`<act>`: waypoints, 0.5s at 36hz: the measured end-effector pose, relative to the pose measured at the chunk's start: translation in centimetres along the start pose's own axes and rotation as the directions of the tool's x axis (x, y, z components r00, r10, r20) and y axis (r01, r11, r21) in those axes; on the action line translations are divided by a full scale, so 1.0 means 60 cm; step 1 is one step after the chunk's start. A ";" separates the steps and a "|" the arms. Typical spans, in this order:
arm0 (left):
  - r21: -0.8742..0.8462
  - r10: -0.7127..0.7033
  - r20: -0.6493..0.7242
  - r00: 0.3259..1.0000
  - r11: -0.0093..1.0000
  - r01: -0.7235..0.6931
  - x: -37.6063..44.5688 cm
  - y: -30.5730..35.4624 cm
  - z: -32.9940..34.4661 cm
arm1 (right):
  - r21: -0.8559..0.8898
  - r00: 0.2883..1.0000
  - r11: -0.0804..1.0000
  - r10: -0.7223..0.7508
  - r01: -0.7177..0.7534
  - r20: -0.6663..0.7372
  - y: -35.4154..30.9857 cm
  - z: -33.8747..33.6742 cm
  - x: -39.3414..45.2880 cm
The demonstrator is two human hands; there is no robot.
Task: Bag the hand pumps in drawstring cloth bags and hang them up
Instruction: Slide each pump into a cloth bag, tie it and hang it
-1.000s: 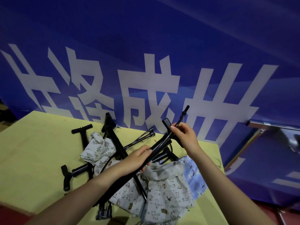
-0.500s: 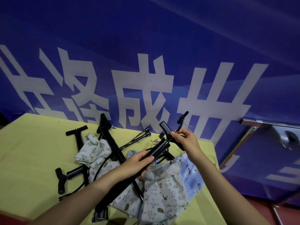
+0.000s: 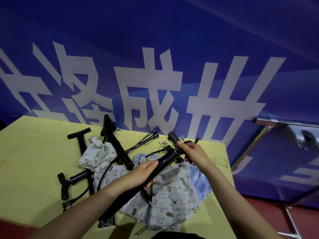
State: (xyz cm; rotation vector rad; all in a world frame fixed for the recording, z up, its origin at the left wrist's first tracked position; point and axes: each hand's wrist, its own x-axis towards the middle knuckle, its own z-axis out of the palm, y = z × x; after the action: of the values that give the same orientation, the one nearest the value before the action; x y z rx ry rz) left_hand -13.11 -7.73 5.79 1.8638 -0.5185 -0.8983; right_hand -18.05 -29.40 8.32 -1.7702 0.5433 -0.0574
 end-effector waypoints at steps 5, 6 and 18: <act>0.041 -0.004 -0.003 1.000 0.999 0.005 0.006 -0.002 -0.003 | -0.076 0.999 0.997 -0.005 0.001 -0.048 0.007 0.007 0.001; 0.057 0.002 0.004 1.000 0.998 -0.002 0.007 -0.002 -0.005 | -0.077 0.999 0.997 0.002 -0.007 -0.054 0.009 0.007 0.001; 0.125 0.022 0.112 0.994 0.991 -0.036 0.015 0.024 -0.011 | 0.237 0.996 0.970 0.070 -0.055 -0.056 0.049 -0.013 -0.026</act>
State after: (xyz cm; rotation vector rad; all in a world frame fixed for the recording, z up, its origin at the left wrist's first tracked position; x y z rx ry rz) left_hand -11.96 -8.60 6.93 1.9235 -0.6830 -0.9720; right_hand -20.67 -30.00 6.20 -1.5229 0.6133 -0.1301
